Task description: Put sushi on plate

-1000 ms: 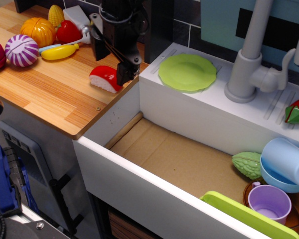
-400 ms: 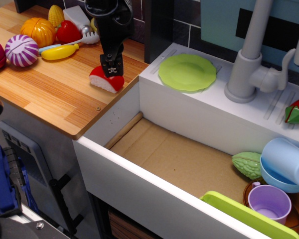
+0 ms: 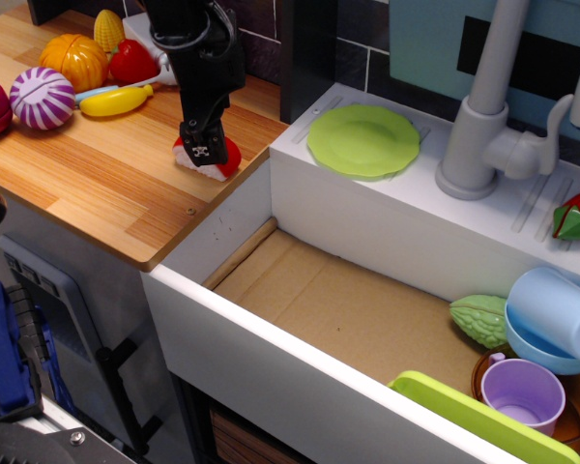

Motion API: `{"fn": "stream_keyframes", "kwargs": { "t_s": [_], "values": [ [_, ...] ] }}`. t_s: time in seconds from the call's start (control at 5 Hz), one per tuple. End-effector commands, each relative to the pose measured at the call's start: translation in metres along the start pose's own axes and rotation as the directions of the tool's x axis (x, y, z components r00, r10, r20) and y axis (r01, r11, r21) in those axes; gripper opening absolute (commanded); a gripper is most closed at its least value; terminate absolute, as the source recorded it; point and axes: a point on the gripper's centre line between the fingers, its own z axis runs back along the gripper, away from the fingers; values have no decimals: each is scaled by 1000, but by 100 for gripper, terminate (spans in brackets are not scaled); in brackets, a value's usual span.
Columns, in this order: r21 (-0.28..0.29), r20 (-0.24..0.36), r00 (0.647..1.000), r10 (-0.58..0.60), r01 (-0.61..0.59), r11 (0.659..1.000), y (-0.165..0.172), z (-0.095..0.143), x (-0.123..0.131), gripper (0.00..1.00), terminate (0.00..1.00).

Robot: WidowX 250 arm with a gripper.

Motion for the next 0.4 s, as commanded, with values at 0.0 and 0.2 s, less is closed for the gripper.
{"fn": "stream_keyframes", "kwargs": {
  "t_s": [0.0, 0.2],
  "values": [
    [25, 28, 1000, -11, 11, 1000, 11, 0, -7, 100, 0],
    [15, 48, 999, -1, 0, 1000, 12, -9, -8, 100, 0]
  ]
}}
